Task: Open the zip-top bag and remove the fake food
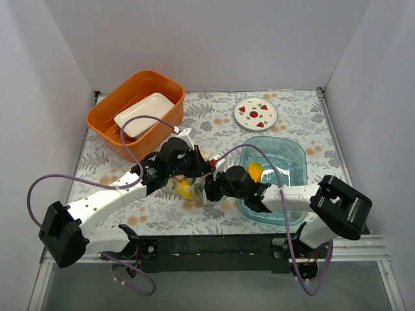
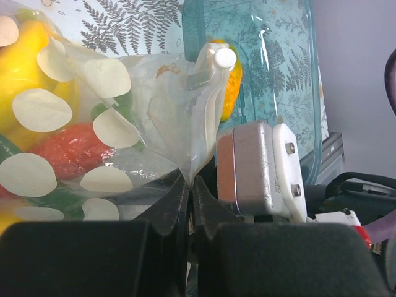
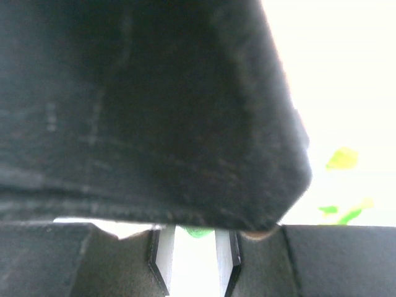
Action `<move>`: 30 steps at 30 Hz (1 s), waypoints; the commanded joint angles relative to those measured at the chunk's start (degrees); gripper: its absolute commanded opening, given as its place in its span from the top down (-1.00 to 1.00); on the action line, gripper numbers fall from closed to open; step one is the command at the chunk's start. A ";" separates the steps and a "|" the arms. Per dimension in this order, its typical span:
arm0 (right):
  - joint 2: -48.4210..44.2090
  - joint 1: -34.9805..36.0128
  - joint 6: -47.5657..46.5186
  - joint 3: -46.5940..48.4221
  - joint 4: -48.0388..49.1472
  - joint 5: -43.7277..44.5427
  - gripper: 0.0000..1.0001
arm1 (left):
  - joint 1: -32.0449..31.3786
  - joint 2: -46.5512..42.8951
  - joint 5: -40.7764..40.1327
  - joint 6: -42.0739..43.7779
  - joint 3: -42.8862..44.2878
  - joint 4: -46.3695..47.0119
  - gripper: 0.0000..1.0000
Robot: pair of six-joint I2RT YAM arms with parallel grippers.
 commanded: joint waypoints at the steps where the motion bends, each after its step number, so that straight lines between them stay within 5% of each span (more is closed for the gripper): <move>1: -4.36 0.61 0.76 2.46 -5.38 1.88 0.66 | -0.86 -2.94 0.72 2.74 -0.69 1.73 1.00; 13: -6.83 0.61 3.14 10.20 -22.43 6.89 0.79 | -0.86 -2.94 1.77 6.79 -1.22 0.76 1.00; 30: -14.73 0.61 1.73 12.92 -34.57 13.83 0.79 | -0.86 -0.92 1.07 8.20 -0.34 0.06 1.00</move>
